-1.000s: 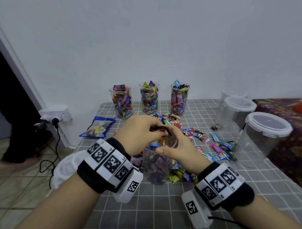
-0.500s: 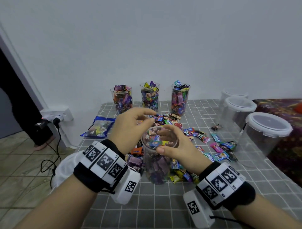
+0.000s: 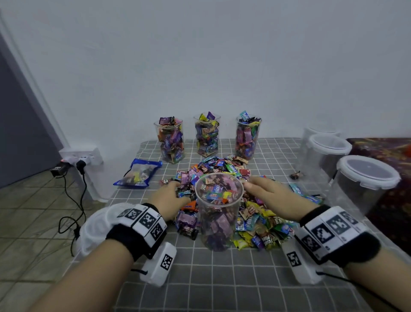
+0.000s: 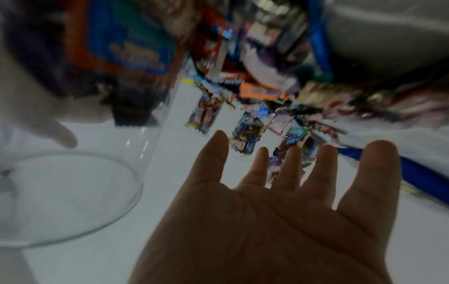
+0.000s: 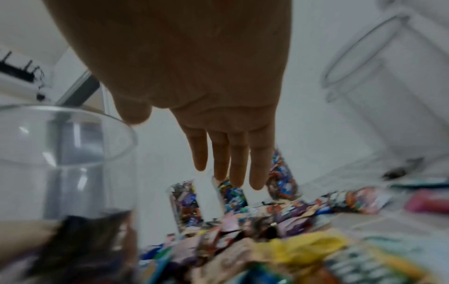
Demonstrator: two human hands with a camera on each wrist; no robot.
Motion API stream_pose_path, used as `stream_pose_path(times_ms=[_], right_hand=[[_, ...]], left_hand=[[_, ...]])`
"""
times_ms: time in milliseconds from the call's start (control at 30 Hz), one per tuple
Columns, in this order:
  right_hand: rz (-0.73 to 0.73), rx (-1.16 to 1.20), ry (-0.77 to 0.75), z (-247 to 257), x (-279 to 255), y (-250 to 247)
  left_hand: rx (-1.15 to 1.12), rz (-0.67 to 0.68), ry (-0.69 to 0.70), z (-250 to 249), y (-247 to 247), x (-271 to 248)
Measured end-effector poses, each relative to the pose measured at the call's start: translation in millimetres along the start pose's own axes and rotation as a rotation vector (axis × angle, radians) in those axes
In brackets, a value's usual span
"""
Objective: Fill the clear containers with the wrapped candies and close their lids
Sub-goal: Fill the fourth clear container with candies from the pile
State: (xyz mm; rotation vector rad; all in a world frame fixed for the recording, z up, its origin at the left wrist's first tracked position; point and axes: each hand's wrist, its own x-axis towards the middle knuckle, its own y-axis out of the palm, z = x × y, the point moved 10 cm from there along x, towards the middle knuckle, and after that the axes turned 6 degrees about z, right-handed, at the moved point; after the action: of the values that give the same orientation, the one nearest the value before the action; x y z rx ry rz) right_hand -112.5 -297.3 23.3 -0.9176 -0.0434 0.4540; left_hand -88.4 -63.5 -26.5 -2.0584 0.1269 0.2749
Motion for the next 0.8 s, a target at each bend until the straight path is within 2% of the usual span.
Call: stream_pose_path(times_ms=[133, 300, 500, 800], right_hand=[[0.252, -0.394, 0.225, -51, 6, 15], [0.424, -0.51, 0.309, -77, 2, 35], [0.446, -0.544, 0.301, -76, 7, 47], [0.392, -0.581, 0.222, -68, 13, 51]], left_hand=[[0.04, 0.024, -0.038, 13, 19, 12], [0.104, 0.092, -0.136, 23, 33, 19], [0.093, 0.161, -0.112, 18, 40, 17], [0.383, 0.26, 0.026, -6, 48, 10]])
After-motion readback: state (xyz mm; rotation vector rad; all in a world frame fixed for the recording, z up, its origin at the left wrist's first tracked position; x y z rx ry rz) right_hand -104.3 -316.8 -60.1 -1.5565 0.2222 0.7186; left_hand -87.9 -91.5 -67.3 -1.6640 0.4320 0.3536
